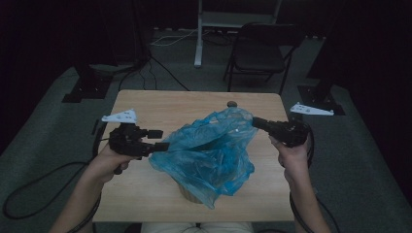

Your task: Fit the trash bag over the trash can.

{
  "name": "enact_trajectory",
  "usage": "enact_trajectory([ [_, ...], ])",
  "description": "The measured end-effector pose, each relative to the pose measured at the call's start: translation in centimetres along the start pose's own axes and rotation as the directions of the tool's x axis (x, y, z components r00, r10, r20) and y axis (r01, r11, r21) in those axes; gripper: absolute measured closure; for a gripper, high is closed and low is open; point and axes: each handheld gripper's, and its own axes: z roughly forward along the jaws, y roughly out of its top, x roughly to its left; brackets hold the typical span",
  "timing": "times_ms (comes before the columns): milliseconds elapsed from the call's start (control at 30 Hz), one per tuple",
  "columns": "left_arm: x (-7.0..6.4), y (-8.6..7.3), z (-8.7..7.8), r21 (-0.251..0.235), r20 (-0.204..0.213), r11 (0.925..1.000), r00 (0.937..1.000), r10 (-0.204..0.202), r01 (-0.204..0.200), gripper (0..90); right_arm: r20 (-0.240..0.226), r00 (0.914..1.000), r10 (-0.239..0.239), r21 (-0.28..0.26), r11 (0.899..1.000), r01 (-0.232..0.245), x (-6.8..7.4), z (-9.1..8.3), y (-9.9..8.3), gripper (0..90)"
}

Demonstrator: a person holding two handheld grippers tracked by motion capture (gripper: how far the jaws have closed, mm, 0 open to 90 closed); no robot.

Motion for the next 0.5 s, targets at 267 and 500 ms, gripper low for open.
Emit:
enact_trajectory([
  [267, 0.7, 0.9, 0.3, -0.129, -0.088, 0.991, 0.9949, -0.048, 0.037, 88.5, 0.021, 0.9998, -0.001, 0.005, 1.0, 0.001, -0.4, 0.3, 0.2, 88.7],
  [500, 2.0, -0.5, 1.0, -0.108, -0.181, 0.9912, 0.9789, -0.095, 0.076, 89.9, 0.079, 0.9964, 0.03, 0.065, 0.997, -0.035, -2.3, 2.4, -0.4, 89.4],
])
